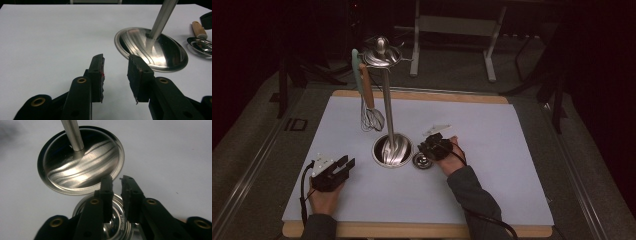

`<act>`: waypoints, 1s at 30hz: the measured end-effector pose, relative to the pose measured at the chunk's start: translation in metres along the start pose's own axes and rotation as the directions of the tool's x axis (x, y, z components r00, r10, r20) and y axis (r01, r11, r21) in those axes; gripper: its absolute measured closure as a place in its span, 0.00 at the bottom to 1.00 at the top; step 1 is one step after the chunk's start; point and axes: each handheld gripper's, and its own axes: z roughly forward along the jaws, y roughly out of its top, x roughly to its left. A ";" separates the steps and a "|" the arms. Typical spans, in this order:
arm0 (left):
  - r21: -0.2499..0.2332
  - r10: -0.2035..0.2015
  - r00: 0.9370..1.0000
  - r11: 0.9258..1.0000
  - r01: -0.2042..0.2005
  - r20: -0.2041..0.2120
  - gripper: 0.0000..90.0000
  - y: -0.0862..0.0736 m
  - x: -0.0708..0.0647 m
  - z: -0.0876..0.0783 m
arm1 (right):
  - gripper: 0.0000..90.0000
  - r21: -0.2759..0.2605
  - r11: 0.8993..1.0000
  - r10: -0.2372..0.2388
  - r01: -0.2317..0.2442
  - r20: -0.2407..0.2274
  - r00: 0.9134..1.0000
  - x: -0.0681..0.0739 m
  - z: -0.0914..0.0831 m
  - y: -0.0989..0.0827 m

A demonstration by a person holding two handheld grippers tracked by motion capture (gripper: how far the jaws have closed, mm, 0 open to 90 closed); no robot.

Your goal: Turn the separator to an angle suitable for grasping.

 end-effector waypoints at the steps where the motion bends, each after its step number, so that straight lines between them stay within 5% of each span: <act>1: 0.000 0.000 1.000 1.000 0.000 0.000 0.73 0.000 0.000 0.000 | 0.92 0.005 1.000 0.001 -0.001 0.002 1.000 0.001 0.002 0.001; 5: 0.000 -0.002 1.000 1.000 0.002 0.000 0.73 0.000 0.000 0.000 | 1.00 0.031 0.999 0.011 -0.012 0.005 1.000 0.002 0.011 0.004; 30: 0.001 0.003 1.000 1.000 -0.003 0.000 0.73 0.000 -0.001 0.000 | 1.00 0.135 0.991 0.014 -0.015 0.012 1.000 0.009 0.046 0.008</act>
